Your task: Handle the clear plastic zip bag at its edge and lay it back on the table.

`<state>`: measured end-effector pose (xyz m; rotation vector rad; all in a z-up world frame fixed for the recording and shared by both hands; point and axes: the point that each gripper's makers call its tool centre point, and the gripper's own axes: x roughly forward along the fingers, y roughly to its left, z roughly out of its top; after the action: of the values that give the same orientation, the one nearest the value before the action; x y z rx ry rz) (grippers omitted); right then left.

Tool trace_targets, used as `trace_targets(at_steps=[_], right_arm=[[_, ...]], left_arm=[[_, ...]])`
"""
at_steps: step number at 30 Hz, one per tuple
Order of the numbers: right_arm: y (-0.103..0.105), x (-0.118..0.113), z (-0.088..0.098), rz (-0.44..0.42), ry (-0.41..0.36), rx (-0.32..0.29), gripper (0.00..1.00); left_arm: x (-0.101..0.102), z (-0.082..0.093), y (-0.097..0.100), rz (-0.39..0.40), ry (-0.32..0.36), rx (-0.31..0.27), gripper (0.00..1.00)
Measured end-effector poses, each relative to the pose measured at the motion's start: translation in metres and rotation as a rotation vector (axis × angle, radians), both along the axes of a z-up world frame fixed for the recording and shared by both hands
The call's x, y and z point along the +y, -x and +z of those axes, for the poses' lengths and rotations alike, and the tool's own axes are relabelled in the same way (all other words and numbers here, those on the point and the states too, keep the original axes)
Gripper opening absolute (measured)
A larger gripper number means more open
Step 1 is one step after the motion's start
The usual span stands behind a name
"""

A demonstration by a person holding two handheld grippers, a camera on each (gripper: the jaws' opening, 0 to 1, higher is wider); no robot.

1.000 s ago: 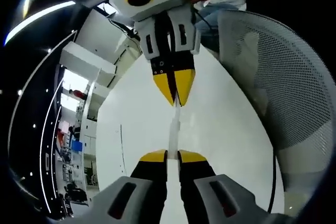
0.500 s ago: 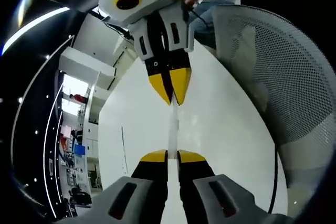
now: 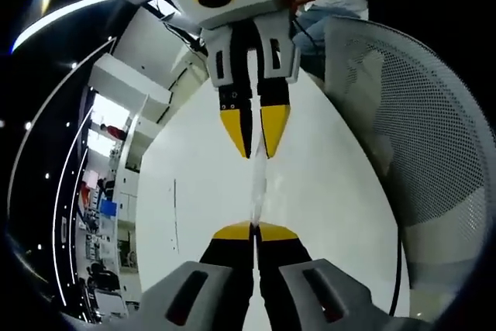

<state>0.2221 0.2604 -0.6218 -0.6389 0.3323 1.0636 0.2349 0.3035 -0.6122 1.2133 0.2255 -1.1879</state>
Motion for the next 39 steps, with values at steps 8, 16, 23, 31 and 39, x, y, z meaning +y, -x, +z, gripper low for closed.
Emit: trace_targets(at_steps=[8,16,23,31,39], right_arm=[[0.001,0.003,0.009,0.02,-0.001,-0.031,0.11],[0.004,0.008,0.009,0.037,0.0,-0.036,0.1],[0.007,0.013,0.007,0.054,0.013,-0.048,0.07],[0.006,0.012,0.004,0.051,0.02,-0.048,0.03],[0.007,0.012,0.002,0.027,0.01,-0.013,0.0]], left_arm=[[0.002,-0.002,-0.002,0.028,0.01,0.031,0.0],[0.003,-0.004,0.001,0.051,0.04,0.091,0.0],[0.0,0.0,0.005,0.103,0.117,0.189,0.0],[0.0,0.0,0.004,0.119,0.118,0.2,0.0],[-0.001,-0.002,0.004,0.104,0.127,0.16,0.0]])
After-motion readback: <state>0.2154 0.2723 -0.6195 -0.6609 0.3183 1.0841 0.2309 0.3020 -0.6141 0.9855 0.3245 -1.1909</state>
